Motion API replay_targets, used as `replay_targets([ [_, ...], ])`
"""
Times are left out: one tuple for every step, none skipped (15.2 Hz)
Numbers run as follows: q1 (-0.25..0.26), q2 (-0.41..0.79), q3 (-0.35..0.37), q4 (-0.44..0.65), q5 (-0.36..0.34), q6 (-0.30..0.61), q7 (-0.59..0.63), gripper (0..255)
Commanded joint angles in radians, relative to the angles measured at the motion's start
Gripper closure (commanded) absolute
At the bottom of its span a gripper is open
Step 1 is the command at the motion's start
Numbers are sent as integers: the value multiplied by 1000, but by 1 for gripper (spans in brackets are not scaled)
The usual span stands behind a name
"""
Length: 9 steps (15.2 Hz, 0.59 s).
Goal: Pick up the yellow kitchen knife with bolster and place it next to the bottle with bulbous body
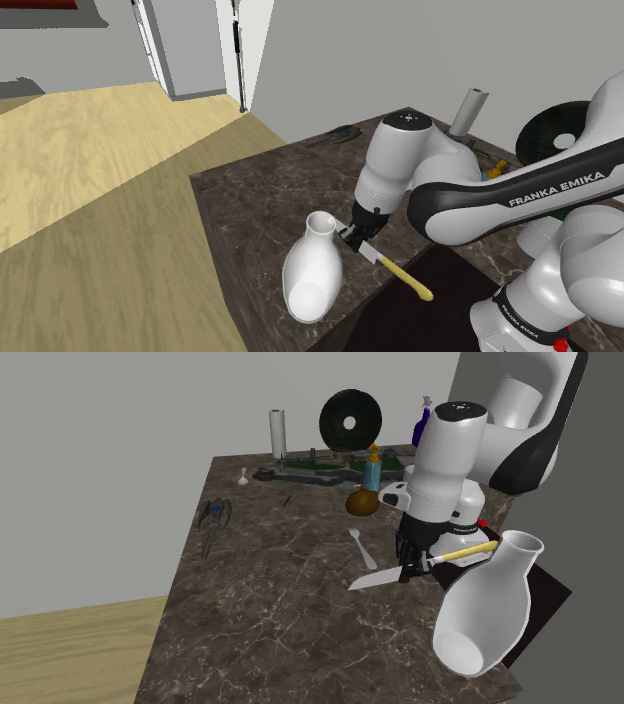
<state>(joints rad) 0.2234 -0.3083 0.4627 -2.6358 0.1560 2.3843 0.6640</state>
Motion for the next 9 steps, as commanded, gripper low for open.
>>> replay_targets([
  [0,0,0,0,0,0,0,255],
  [0,0,0,0,0,0,0,0],
  [0,0,0,0,0,0,0,0],
  [0,0,0,0,0,0,0,0],
  [0,0,0,0,0,0,0,0],
  [0,0,0,0,0,0,0,0],
  [0,0,0,0,0,0,0,0],
  [5,-29,-8,14,8,-42,-7,0],
  [9,-56,-16,29,14,-83,-13,0],
])
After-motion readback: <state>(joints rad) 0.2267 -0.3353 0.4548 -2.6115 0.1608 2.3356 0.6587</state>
